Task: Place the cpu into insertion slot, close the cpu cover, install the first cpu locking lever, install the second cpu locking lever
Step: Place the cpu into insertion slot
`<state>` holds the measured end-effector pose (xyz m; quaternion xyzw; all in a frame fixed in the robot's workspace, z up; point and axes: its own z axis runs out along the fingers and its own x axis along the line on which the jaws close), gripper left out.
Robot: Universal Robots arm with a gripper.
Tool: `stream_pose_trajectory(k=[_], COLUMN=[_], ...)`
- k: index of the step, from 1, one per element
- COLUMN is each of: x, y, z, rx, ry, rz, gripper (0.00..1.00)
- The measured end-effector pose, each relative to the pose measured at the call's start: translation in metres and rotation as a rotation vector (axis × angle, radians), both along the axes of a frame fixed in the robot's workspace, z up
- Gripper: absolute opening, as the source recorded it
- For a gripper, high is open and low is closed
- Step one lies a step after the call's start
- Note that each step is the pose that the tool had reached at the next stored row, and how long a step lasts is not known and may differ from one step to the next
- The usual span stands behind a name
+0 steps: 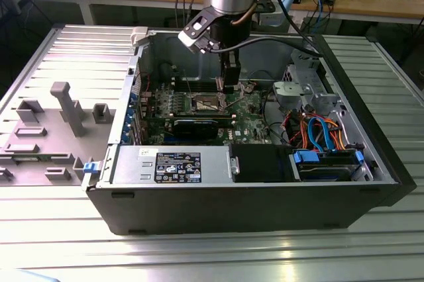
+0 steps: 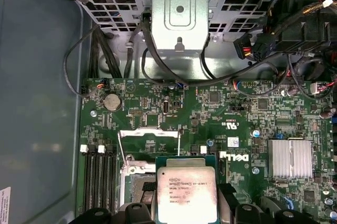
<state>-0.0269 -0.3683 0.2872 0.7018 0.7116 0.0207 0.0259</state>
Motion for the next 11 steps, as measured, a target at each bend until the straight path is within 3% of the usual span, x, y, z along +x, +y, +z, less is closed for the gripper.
stream_pose_trajectory(k=[11], x=[0.0000], y=[0.0000], z=[-0.0005], rx=[0.0000], ry=[0.0000], rz=[-0.030], gripper=[0.55])
